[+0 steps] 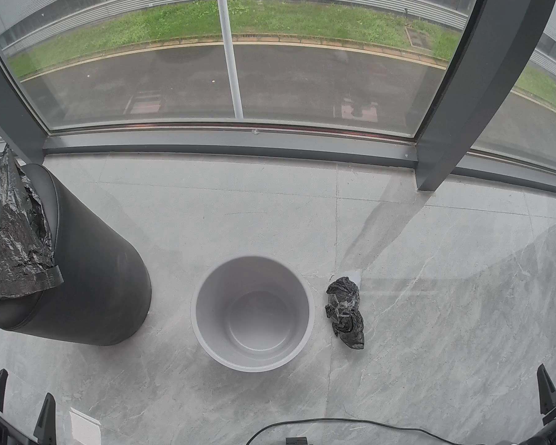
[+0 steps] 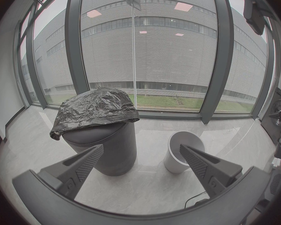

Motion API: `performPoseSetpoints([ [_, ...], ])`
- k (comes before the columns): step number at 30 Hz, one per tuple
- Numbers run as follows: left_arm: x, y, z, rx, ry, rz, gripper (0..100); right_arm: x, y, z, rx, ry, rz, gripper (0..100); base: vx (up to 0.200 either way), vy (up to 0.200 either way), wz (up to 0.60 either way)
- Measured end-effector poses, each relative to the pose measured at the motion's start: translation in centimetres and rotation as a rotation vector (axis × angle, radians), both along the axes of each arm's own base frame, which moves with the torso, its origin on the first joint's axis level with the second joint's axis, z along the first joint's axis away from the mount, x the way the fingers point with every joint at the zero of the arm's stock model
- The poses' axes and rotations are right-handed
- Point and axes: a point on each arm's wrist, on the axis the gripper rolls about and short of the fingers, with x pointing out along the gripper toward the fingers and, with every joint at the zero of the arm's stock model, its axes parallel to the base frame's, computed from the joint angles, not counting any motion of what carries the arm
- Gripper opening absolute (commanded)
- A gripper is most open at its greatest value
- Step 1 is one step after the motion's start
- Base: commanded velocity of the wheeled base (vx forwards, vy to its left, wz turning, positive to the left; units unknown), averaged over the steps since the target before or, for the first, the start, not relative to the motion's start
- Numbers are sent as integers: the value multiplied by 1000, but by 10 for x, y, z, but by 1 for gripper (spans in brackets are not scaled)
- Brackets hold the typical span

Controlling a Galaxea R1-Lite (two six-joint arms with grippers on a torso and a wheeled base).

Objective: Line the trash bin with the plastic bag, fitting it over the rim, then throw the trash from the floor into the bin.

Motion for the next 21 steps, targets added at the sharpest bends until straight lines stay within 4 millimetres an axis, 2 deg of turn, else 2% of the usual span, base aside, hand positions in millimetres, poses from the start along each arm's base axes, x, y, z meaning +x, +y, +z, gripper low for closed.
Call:
performPoseSetpoints([
  [8,0,0,3,18,-13,-17,100,-1,1,4,-3,-23,47,100,0,0,0],
  [11,-3,0,18,-22,-44,-31,100,-5,1,21,31,-80,75,100,0,0,0],
  [15,-8,0,56,-31,-93,-63,100,-6,2,51,24,-124,129,100,0,0,0],
  [18,-6,0,77,10,-99,-83,100,2,3,72,7,-121,172,100,0,0,0],
  [21,2,0,87,66,-58,-99,100,17,3,93,-2,-124,221,100,0,0,0],
])
